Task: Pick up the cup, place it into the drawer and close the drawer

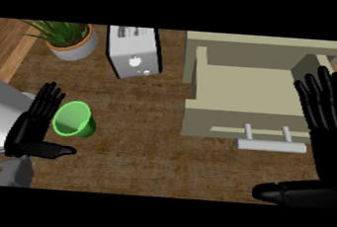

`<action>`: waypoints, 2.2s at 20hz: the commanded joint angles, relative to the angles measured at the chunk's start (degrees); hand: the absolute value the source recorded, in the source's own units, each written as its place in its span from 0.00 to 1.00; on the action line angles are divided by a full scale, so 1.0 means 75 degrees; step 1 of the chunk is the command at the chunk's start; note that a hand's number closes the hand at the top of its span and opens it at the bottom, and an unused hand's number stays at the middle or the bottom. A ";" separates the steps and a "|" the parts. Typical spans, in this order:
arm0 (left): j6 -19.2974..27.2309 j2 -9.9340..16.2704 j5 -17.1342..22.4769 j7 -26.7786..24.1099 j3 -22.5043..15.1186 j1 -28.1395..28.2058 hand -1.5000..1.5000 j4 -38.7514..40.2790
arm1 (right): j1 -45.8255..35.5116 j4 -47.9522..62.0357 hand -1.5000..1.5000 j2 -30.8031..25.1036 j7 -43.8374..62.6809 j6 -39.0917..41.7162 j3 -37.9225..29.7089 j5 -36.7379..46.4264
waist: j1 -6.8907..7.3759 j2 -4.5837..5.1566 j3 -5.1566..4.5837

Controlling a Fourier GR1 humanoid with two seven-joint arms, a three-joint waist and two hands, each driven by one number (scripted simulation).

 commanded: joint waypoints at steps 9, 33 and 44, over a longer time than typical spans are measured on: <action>0.0021 0.0424 -0.0423 -0.1706 0.0243 -0.1279 0.00 0.3094 | -0.0299 -0.0234 0.00 0.0039 0.0522 -0.0181 0.0191 0.0149 | -0.0022 0.0006 -0.0003; -0.0291 0.0310 -0.0788 -0.3501 0.0107 -0.2178 0.00 0.5718 | -0.0093 -0.0090 0.00 0.0152 0.0233 -0.0049 0.0287 0.0243 | -0.0083 0.0036 -0.0013; -0.1475 0.0260 -0.0469 -0.3286 0.0196 -0.2317 0.00 0.5799 | -0.0029 -0.0058 0.00 -0.0002 0.0239 0.0153 -0.0068 -0.0201 | -0.0134 0.0058 -0.0019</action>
